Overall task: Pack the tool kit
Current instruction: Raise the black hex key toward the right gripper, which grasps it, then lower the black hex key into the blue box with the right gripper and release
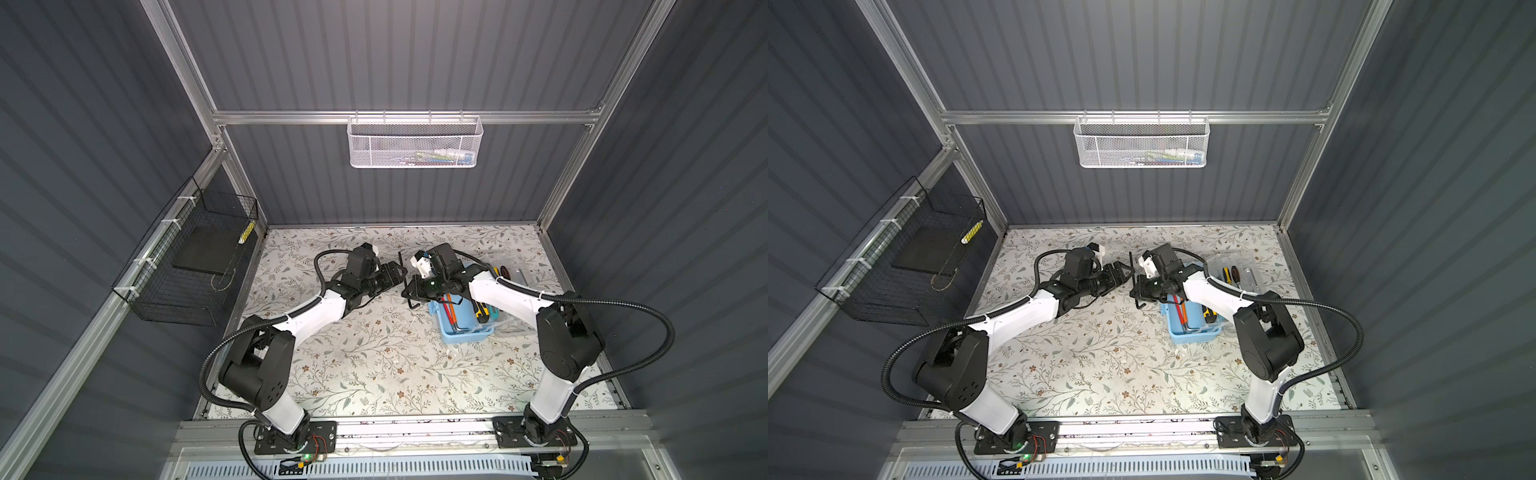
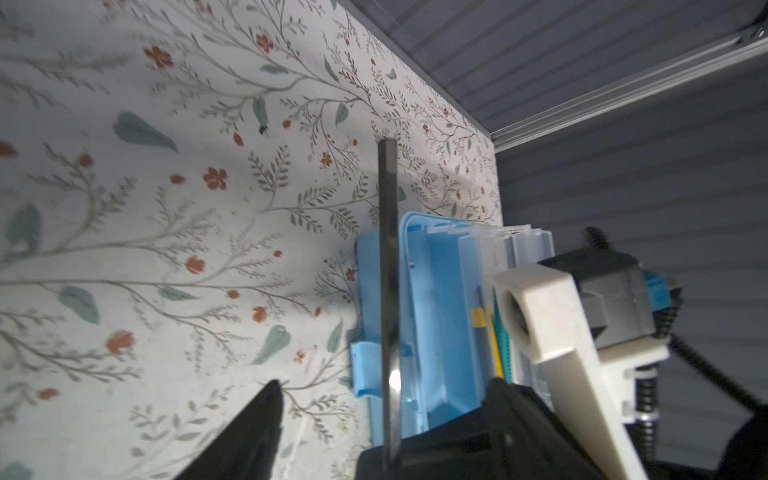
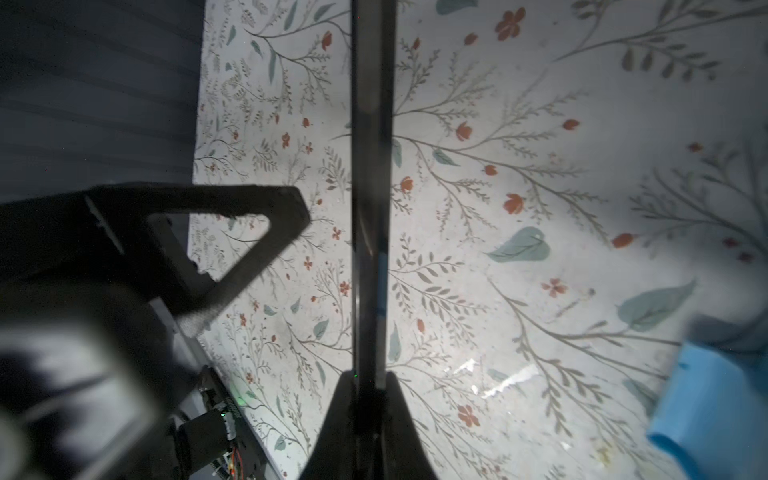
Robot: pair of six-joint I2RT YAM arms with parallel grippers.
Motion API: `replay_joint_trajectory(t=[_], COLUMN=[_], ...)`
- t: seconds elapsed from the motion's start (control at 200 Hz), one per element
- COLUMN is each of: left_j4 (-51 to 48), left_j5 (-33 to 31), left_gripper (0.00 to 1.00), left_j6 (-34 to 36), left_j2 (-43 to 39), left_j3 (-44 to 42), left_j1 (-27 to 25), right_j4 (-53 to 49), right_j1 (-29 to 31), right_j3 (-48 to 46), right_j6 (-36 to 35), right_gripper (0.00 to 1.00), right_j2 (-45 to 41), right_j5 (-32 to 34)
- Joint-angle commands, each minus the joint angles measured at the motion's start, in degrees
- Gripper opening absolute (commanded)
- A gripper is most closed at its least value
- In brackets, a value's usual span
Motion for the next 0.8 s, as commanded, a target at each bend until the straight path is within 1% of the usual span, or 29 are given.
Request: replay_joint_trajectory(t=[0.0,0.05,0.155,0.315,0.465,0.795], left_j4=[-7.1,-9.7,-12.8,-13.7,-14.7,-15.0], left_j5=[-5.1,-6.6,-8.0,-8.5,-8.7,-8.1], left_gripper=[0.94,0.96,0.97,0.97,0.97,0.97], left_j6=[3.4,4.2,5.6,6.0,6.6,6.7], left_j2=[-3.7,-4.1,-4.9,-5.8,-5.4,-3.9], left_j3=[-0.2,-0.1,-0.7,-2.2,-2.4,-2.2], left_j1=[0.0,0.1,0.9,1.9,2.5,2.7], right_j4=[-8.6,-11.1,-14.8,-18.6,-20.8,-26.0], right_j1=[-1.3,-1.9,-3.4,-5.5,-6.0,-5.1], right_j3=[2.3,2.4,1.8,0.3,-0.5,1.5], right_j6=[-4.3,-5.4,-6.8,-8.4,-8.9,-9.3], right_gripper=[0.00,0.00,0.00,0.01,0.02,0.03], right_j2=[-3.7,-4.7,-6.5,-7.9,-8.3,-2.8], right_j5=[7.8,10.3,13.8,18.6,22.6,28.1])
